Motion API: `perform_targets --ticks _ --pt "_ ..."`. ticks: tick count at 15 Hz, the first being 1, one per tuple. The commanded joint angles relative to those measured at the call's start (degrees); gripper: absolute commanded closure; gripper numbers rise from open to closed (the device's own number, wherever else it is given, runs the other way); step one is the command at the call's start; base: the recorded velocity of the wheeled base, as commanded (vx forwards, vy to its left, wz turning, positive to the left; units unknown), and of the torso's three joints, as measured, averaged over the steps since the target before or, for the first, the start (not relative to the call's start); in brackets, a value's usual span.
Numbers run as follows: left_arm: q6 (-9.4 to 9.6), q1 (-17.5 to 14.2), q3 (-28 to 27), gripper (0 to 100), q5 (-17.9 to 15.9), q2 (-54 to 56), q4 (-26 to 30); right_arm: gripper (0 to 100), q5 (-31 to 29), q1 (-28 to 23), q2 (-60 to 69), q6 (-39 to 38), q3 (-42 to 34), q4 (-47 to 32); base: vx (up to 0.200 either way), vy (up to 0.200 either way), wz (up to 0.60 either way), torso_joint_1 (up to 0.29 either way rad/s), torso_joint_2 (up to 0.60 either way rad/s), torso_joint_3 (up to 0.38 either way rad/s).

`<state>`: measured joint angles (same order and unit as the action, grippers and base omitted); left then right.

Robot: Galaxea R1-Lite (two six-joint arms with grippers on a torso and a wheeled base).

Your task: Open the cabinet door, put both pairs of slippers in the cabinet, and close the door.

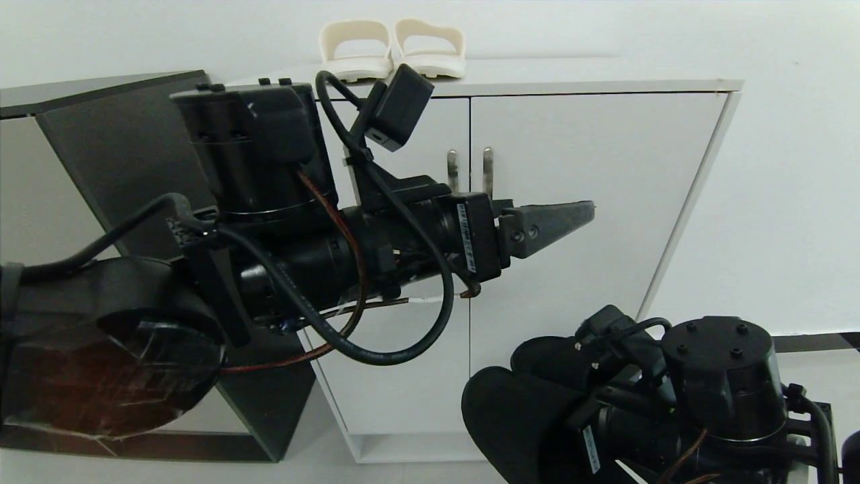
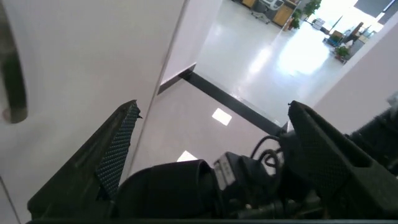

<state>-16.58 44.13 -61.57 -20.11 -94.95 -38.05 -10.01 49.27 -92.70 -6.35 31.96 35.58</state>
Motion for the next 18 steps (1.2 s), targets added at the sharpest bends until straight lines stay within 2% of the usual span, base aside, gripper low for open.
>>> perform_targets --ticks 1,3,4,8,9,11,15,18 --pt "-0.03 -1.0 -0.9 0 0.3 -1.7 0.0 100 0.0 0.0 -0.2 0.0 0.1 0.0 0.0 0.0 0.0 0.0 0.0 0.0" --pt "0.06 -3.0 -0.7 0 0.9 -1.7 0.0 100 -0.2 0.0 -0.2 0.0 0.0 0.0 0.0 0.0 0.0 0.0 0.0 0.0" --pt "0.06 -3.5 -0.7 0 2.3 -1.7 0.0 100 -0.2 0.0 -0.3 0.1 -0.1 0.0 0.0 0.0 0.0 0.0 0.0 0.0" --pt "-0.03 -4.1 -2.3 0 4.1 -3.2 0.2 100 -0.2 0.0 -0.3 0.4 -0.2 0.0 0.0 0.0 0.0 0.0 0.0 0.0" --pt "-0.03 -4.1 -3.6 0 6.0 -4.5 0.2 100 -0.3 0.0 -0.3 1.2 -0.5 0.0 0.0 0.0 0.0 0.0 0.0 0.0" --pt "-0.03 -4.1 -5.5 0 7.5 -6.0 0.1 100 -0.3 0.0 -0.1 1.6 -0.9 0.1 0.0 0.0 0.0 0.0 0.0 0.0" --pt "0.32 -4.2 -6.8 0 7.5 -7.4 0.3 100 -0.3 0.0 0.0 1.6 -0.9 2.1 0.0 0.0 0.0 0.0 0.0 0.0" --pt "0.32 -6.2 -9.8 0 7.5 -9.4 1.0 100 -0.3 0.1 -0.1 1.6 -0.9 2.2 0.0 0.0 0.0 0.0 0.0 0.0"
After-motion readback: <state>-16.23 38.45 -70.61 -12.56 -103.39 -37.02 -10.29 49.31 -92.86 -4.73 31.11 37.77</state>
